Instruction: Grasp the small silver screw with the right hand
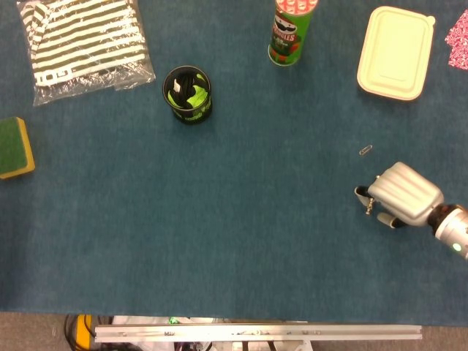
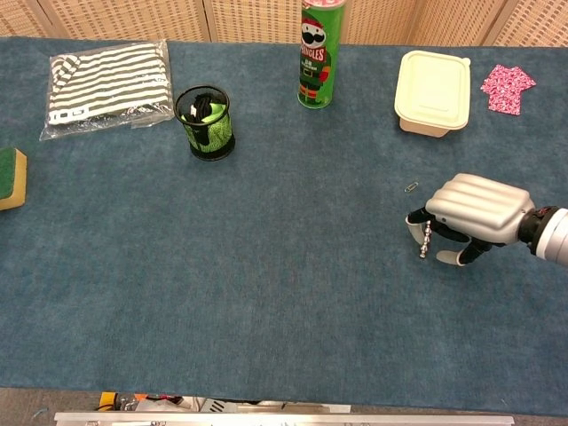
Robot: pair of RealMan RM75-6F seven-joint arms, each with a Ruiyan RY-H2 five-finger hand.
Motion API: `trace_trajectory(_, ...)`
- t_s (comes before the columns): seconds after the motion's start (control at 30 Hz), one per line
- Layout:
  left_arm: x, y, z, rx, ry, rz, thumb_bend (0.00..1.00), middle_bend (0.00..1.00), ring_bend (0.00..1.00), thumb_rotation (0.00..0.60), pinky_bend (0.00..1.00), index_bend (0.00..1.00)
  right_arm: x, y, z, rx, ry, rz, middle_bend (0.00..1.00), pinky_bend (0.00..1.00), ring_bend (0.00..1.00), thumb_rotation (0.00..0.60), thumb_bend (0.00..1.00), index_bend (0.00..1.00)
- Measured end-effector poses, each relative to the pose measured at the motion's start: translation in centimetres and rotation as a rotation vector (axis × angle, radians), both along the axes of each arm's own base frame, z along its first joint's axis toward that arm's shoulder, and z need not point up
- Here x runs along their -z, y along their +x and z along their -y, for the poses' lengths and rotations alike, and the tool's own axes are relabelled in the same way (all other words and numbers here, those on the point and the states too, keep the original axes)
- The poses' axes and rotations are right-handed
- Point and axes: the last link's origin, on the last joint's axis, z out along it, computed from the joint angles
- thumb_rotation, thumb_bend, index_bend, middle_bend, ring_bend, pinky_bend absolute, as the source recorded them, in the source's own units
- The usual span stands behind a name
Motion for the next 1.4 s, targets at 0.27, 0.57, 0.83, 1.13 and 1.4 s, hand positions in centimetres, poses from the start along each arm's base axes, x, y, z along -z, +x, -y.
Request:
trace_trajectory(0.27, -0.1, -0.1, 0.0, -0.001, 0.002, 0.003, 0.25, 0.0, 0.02, 0.6, 0.0, 0.0, 0.8, -0.2, 0.4, 0.003, -0.002, -0.005, 0.89, 1.0, 0.91, 0.6, 0.24, 0.52)
trace_trajectory(0.57, -0.1, -0.3, 0.0, -0.002, 0.004, 0.005, 0.25, 0.0, 0.02, 0.6, 0.0, 0.0, 1.5, -0.1, 0.6, 0.003, 0.006, 0.0, 0.89, 1.0, 0.91, 0.6, 0.24, 0.53)
trace_trajectory(0.83, -0.1, -0.4, -0.1, -0.007, 0.003, 0.005, 0.25, 0.0, 0.02, 0.6, 0.0, 0.0, 1.8, 0.0, 0.7, 0.002, 0.007, -0.002, 0.89, 1.0, 0.91, 0.6, 0.25, 0.55)
trace_trajectory(1.13, -0.2, -0.5, 0.0, -0.012, 0.004, 0.005, 0.25, 0.0, 0.02, 0.6, 0.0, 0.0, 2.0, 0.0, 0.7, 0.006, 0.011, -0.008, 0.89, 1.0, 0.91, 0.6, 0.25, 0.56)
trace_trajectory(1.4, -0.1, -0.6, -0.1, -0.015, 0.004, 0.006, 0.25, 0.0, 0.02, 0.6, 0.0, 0.0, 1.9, -0.2, 0.8, 0.014, 0.009, -0.015, 0.89, 1.0, 0.91, 0.6, 0.26, 0.56)
